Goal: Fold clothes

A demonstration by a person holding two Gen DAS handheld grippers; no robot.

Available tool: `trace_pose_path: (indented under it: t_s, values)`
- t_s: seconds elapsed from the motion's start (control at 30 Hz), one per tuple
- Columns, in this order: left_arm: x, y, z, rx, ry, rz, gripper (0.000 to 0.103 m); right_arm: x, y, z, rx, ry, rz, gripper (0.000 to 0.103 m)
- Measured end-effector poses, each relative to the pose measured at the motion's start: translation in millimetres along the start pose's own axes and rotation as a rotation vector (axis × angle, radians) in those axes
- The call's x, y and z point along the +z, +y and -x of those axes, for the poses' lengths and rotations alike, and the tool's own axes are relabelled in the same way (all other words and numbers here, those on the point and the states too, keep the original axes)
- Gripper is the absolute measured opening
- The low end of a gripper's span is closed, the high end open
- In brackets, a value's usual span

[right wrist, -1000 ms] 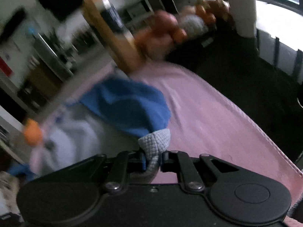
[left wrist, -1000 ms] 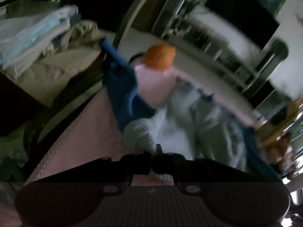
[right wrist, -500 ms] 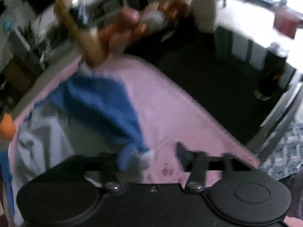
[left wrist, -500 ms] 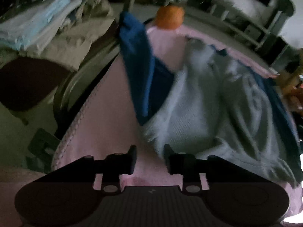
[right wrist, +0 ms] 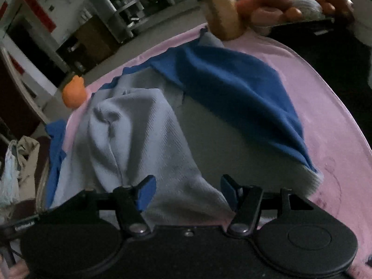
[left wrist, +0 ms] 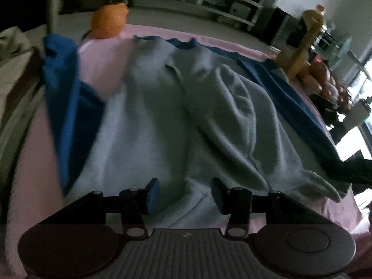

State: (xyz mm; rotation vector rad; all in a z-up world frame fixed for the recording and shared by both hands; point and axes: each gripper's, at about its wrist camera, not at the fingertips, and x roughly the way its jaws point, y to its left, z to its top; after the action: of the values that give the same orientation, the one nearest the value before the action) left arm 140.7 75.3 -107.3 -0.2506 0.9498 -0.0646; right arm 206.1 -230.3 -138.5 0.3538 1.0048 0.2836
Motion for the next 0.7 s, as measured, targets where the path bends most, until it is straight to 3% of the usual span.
trace_pose_path:
  t_s: [0.03,0.1,0.13,0.17,0.2,0.27,0.33,0.37,0.47,0.57,0.63,0.7]
  values:
    - [1.8,-0.1,-6.8,-0.016,0.013,-0.005,0.049,4.2,1.0,-6.0,0.005,0.002,-0.01,0.06]
    - [3.1,-0.3,-19.9,-0.036,0.028,-0.009,0.034,11.8,-0.1,-24.2,-0.005,0.017,-0.026,0.056]
    - [1.0,-2.3,-23.6,-0.041,0.029,-0.018,0.028,14.7,0.3,-31.4,-0.015,0.027,-0.03,0.05]
    - [-1.7,-4.7,-26.7,-0.044,0.029,-0.028,0.021,15.4,2.3,-35.3,-0.026,0.038,-0.025,0.035]
    - [-5.5,-8.1,-28.8,-0.04,0.024,-0.041,0.02,11.4,7.7,-31.9,-0.039,0.056,-0.002,0.031]
    - [-14.4,-19.1,-31.9,-0.005,-0.002,-0.101,0.009,5.9,18.1,-39.8,-0.084,0.073,0.065,0.031]
    - [-23.2,-33.3,-28.4,0.052,-0.04,-0.178,0.006,-0.9,33.8,-40.7,-0.138,0.035,0.153,0.024]
    - [-27.2,-39.9,-25.7,0.077,-0.059,-0.213,0.005,-5.7,41.0,-38.0,-0.158,0.011,0.186,0.004]
    - [-37.9,-50.7,-2.1,0.107,-0.115,-0.281,0.005,-13.4,47.7,-28.2,-0.146,-0.045,0.189,0.004]
    - [-48.5,-49.8,35.1,0.047,-0.128,-0.295,0.005,-18.8,46.0,15.2,-0.039,-0.101,0.13,0.004]
    - [-62.4,-45.8,54.2,-0.004,-0.088,-0.315,0.005,-25.7,39.7,45.7,-0.008,-0.109,0.13,0.004]
    - [-78.4,-40.1,60.0,-0.037,0.022,-0.355,0.006,-35.8,28.2,65.7,0.02,-0.053,0.119,0.004]
